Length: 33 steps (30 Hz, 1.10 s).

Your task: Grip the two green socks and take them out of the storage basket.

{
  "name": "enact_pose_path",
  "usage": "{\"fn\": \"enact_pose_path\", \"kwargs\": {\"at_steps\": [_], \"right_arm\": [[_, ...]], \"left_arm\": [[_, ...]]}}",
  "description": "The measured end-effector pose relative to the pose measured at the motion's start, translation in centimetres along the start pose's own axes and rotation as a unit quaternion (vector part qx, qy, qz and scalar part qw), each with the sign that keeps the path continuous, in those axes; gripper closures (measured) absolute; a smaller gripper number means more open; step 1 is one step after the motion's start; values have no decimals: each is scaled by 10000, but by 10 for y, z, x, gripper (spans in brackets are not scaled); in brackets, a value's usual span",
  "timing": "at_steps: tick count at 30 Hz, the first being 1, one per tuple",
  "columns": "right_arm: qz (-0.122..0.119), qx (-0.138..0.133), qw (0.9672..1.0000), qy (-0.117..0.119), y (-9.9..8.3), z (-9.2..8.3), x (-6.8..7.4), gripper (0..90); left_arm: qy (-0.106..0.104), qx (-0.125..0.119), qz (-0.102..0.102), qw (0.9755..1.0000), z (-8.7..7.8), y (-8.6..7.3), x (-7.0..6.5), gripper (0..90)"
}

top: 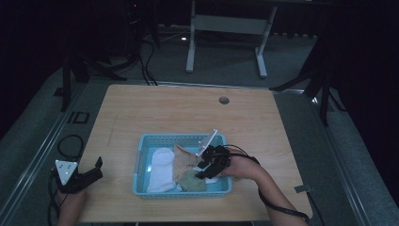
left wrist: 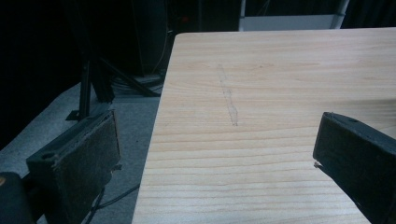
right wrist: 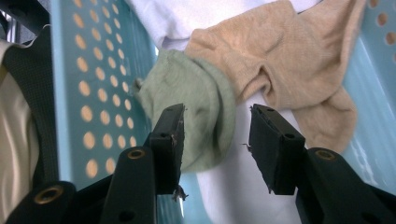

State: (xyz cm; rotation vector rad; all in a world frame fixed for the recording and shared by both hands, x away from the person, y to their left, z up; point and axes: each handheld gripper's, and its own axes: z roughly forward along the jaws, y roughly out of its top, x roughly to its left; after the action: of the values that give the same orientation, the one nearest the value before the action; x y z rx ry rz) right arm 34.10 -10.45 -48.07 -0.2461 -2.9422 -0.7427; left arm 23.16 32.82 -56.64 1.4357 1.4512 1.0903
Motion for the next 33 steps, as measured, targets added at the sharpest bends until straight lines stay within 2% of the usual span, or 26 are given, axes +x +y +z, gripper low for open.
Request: {"fn": "enact_pose_path", "kwargs": {"at_steps": [2, 11, 15, 17, 18, 19, 20, 21, 24, 25, 33], "right_arm": [[7, 124, 9999, -14, 4, 6, -2, 547], [6, 331, 9994, 65, 8, 18, -3, 539], [29, 455, 9989, 113, 7, 23, -3, 568], [-30, 481, 9988, 132, 7, 24, -2, 642], [-30, 481, 9988, 132, 7, 24, -2, 642], [-178, 483, 9986, 112, 6, 25, -1, 745], [-178, 483, 9986, 112, 6, 25, -1, 745], [-274, 407, 9987, 127, 7, 21, 0, 787], [-287, 408, 9987, 110, 7, 20, 1, 797], [-347, 357, 9987, 134, 9, 14, 3, 811], [-412, 85, 9991, -25, 15, -12, 6, 814]], "left_arm": [[-2, -7, 1, 10000, 0, 0, 0, 4], [-16, -3, -11, 10000, 0, 0, 0, 4], [-13, 11, -8, 10000, 0, 0, 0, 4], [-10, 11, -8, 10000, 0, 0, 0, 4], [-10, 11, -8, 10000, 0, 0, 0, 4], [-8, 10, -4, 10000, 0, 0, 0, 4], [-8, 10, -4, 10000, 0, 0, 0, 4], [-4, 9, -8, 10000, 0, 0, 0, 4], [-2, 10, -6, 10000, 0, 0, 0, 4], [1, 7, -6, 10000, 0, 0, 0, 4], [5, 5, -3, 10000, 0, 0, 0, 4]]}}
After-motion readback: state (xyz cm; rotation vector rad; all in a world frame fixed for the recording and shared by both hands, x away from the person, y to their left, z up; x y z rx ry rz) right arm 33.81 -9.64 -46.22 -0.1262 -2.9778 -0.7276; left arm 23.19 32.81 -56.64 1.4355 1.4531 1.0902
